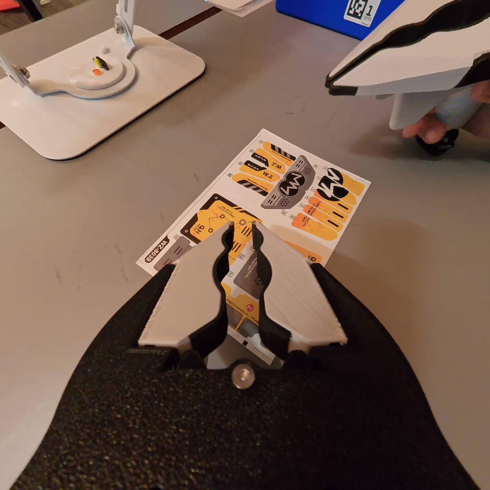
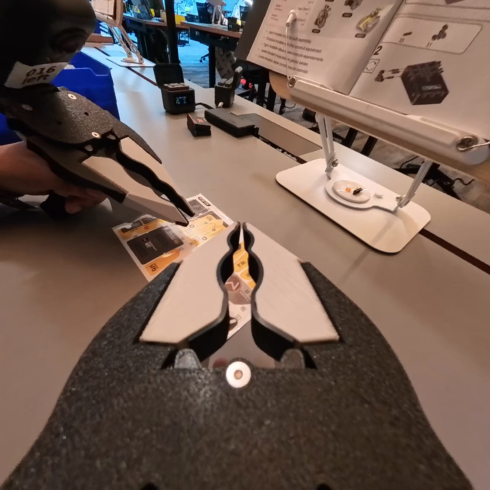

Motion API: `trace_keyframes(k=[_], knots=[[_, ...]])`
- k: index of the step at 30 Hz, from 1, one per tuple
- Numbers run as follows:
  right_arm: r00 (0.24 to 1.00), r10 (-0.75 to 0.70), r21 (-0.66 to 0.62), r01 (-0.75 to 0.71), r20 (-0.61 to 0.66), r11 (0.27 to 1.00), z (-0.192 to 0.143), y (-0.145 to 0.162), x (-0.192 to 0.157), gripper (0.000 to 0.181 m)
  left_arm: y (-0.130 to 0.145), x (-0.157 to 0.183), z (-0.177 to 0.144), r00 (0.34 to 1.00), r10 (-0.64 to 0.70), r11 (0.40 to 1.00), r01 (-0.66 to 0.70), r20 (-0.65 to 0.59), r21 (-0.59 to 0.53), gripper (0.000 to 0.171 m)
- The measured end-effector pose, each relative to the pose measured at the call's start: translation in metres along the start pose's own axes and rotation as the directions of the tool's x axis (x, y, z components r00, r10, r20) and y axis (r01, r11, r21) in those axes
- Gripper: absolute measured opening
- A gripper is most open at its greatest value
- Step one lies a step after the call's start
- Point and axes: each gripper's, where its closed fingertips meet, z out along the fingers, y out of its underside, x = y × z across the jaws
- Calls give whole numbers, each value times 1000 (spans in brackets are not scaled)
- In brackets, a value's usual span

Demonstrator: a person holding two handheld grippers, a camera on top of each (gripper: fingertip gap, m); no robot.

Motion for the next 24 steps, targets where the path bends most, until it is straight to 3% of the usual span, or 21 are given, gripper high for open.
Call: trace_keyframes(k=[7,12,15,19,24], knots=[[1000,-17,45,17,-3,999,-2,-6,2,1,-4,-1,-2,1000,0,1000,-1,9,25,13],[994,-13,52,7,104,999,-5,-9,-17,0,-8,-1,-4,1000,-19,999,19,1,47,13],[981,-172,53,168,90,984,-6,-12,-32,0,-9,-2,-5,1000,-28,998,28,0,57,13],[879,-477,52,477,-10,878,-3,-15,-63,0,-11,-2,-5,999,-44,997,45,-11,69,13],[768,-641,44,640,-6,767,-1,-12,-102,0,-12,0,-5,999,-49,996,50,-18,78,13]])
